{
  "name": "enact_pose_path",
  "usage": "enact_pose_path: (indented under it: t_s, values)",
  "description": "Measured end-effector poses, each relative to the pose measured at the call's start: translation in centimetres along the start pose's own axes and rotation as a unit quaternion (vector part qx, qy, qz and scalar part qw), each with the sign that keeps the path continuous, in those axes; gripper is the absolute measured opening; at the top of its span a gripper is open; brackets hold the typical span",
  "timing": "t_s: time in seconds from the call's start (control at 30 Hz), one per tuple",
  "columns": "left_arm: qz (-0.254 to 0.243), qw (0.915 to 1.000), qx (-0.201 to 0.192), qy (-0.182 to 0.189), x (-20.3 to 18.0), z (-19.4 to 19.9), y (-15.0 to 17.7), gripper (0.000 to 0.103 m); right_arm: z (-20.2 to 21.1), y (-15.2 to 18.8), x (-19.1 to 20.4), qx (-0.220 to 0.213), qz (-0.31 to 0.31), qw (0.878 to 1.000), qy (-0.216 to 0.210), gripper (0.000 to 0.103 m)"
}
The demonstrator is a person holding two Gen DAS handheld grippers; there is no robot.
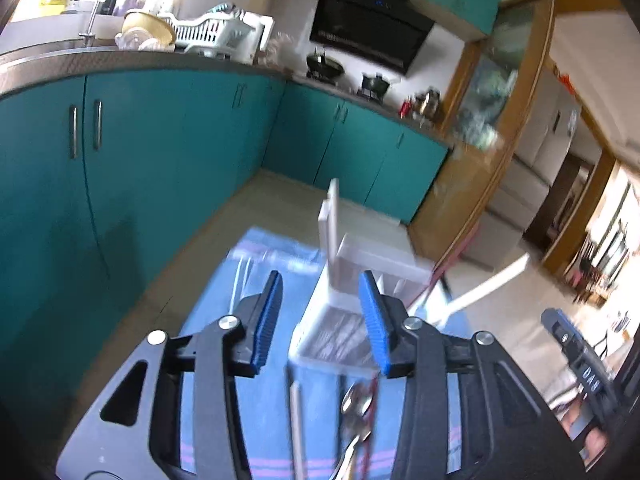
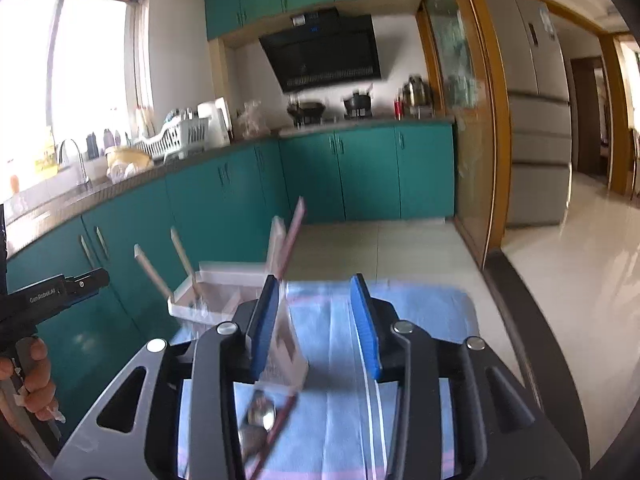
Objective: Organize utensils
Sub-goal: 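Lower the right tool onto a red chopstick and close it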
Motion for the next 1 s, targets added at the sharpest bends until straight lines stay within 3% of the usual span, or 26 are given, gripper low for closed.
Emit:
enact_pose_path:
  t_s: [0.1, 0.17, 0.2, 0.23, 0.33, 0.53, 0.7, 0.8, 1.0]
  values:
    - [-0.020, 0.9978, 0.059, -0.021, 1.2, -1.7, 5.1, 0.039, -2.4, 5.4, 0.1, 0.091, 0.016, 0.996, -0.012, 0.038]
    - [-0.018, 0.9951, 0.094, -0.024, 1.9, -3.0, 7.8, 0.029, -4.6, 9.5, 0.7, 0.158, 0.028, 0.987, -0.020, 0.038]
    - [-0.010, 0.9930, 0.115, -0.026, 2.4, -3.8, 9.4, 0.018, -5.2, 10.8, 1.0, 0.180, 0.033, 0.983, -0.021, 0.038]
    - [-0.002, 0.9906, 0.133, -0.031, 2.9, -4.6, 10.8, 0.018, -6.1, 12.8, 1.8, 0.215, 0.040, 0.976, -0.026, 0.038]
    - [0.005, 0.9843, 0.174, -0.031, 3.3, -6.1, 13.4, 0.018, -7.4, 15.5, 4.3, 0.254, 0.062, 0.964, -0.044, 0.038]
    - [0.003, 0.9799, 0.197, -0.034, 3.7, -6.9, 15.3, 0.018, -8.8, 17.8, 8.1, 0.288, 0.104, 0.951, -0.040, 0.038]
    - [0.001, 0.9776, 0.208, -0.033, 3.7, -7.7, 15.6, 0.018, -10.0, 18.3, 9.0, 0.284, 0.124, 0.951, -0.016, 0.035]
    - [-0.007, 0.9741, 0.224, -0.032, 3.1, -8.8, 15.9, 0.018, -9.8, 18.4, 8.3, 0.282, 0.130, 0.951, 0.011, 0.028]
    - [-0.027, 0.9731, 0.224, -0.045, 2.2, -10.0, 16.3, 0.021, -9.1, 18.5, 5.8, 0.283, 0.113, 0.952, 0.036, 0.028]
Point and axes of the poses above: each gripper's, at about its wrist camera, not at the fingertips, and z roughly against the way its jaws point, x to its left, y to its underside, the point moved 5 cm from there along -z, roughly the way its jaws point, and after that the axes turned 8 degrees about y, right-handed, at the moved point
